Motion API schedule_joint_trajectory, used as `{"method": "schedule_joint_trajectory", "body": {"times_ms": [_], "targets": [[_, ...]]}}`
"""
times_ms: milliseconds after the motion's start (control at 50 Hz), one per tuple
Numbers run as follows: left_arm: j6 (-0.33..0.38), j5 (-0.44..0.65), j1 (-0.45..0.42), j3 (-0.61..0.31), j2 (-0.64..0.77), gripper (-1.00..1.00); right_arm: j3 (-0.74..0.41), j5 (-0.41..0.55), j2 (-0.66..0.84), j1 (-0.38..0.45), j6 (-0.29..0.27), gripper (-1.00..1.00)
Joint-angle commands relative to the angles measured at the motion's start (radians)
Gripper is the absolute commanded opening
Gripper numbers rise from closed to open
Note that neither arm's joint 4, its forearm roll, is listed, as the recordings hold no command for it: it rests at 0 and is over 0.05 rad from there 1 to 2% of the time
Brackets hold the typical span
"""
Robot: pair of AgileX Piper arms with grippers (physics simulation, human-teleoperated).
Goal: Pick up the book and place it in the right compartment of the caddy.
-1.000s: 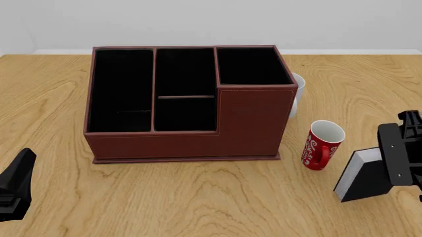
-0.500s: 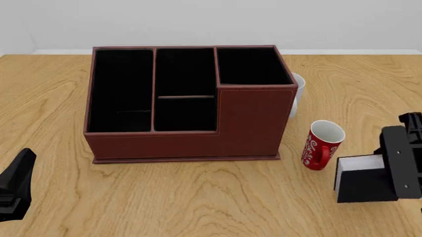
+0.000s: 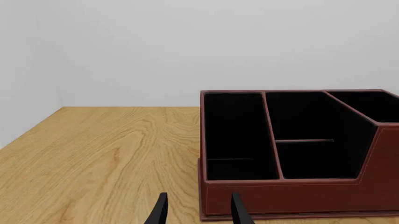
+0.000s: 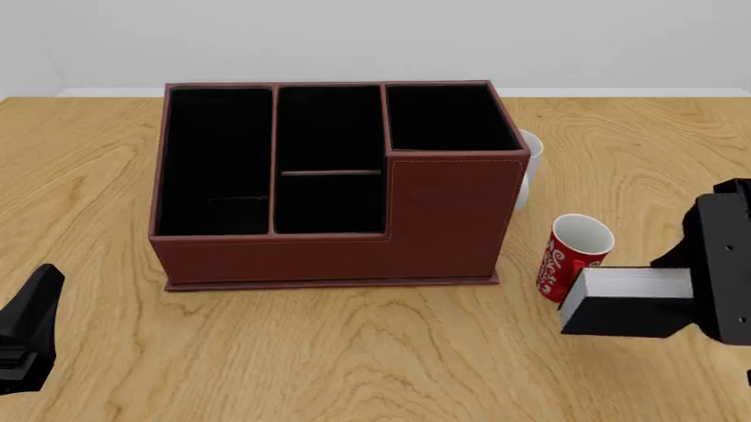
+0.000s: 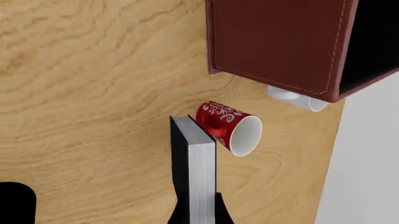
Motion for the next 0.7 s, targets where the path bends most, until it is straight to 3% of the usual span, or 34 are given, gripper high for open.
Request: {"method": "schedule_joint_trajectory", "body": {"times_ms": [20,300,700], "targets": [[0.000,0.000,0.000,0.000,0.000,1.00,-0.091,0.054,-0.018,0.080,0.120,-1.00],[0.000,0.000,0.000,0.000,0.000,1.00,-0.245,0.141,-0.008,0.153,0.227,-1.00],[0.000,0.000,0.000,0.000,0.000,1.00,-0.454,0.240,0.030,0.171,0.232,-1.00]]}}
